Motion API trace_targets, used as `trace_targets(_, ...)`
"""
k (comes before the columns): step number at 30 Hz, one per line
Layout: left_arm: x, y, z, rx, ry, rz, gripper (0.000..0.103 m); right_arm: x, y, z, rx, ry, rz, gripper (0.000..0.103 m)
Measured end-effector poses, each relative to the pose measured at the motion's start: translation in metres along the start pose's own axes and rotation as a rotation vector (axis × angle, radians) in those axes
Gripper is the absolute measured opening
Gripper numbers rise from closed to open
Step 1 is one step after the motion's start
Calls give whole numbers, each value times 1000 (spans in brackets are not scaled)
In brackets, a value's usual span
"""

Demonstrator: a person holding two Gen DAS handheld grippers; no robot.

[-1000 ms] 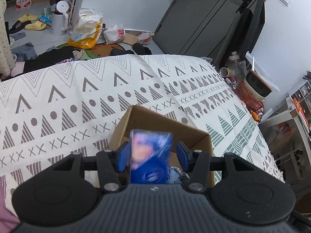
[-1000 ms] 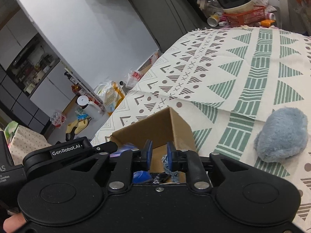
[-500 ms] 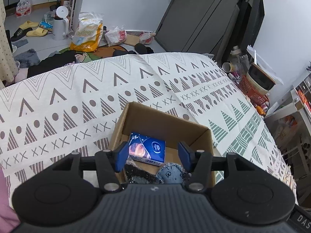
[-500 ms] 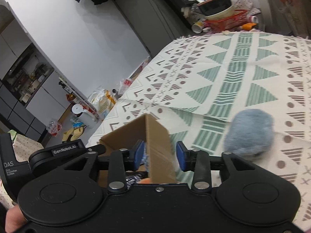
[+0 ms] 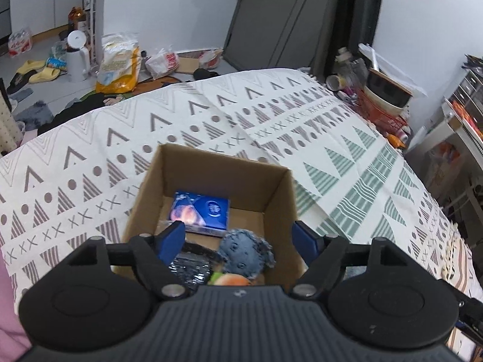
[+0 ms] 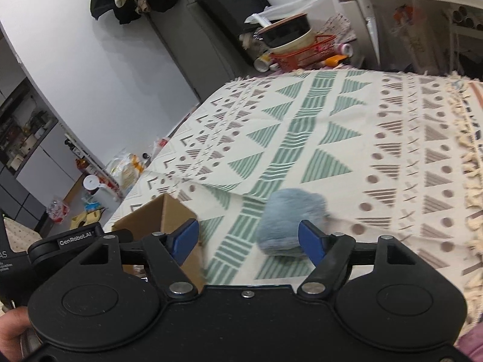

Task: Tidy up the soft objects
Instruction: 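Move both tools back toward the grey fluffy plush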

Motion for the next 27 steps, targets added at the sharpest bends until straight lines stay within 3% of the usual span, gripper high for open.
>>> trace_targets(11,2,-9,42,16,114,65,77,-22,0,38,24,17,37,72)
trace_targets(18,8,2,78,16,259,77,77,-23,15,70,21,123,49,72)
trace_targets(27,12,11,123,50,367,107,77,-34,42,97,32,216,68,72)
Point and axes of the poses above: each gripper's, at about its wrist camera, not at the fingertips, and y roughly the way its jaws point, z to its right, x to its underside, the point moved 5 cm from there along y, roughly the way its jaws point, and after that the axes turned 13 degrees about y, right-handed, at the moved point
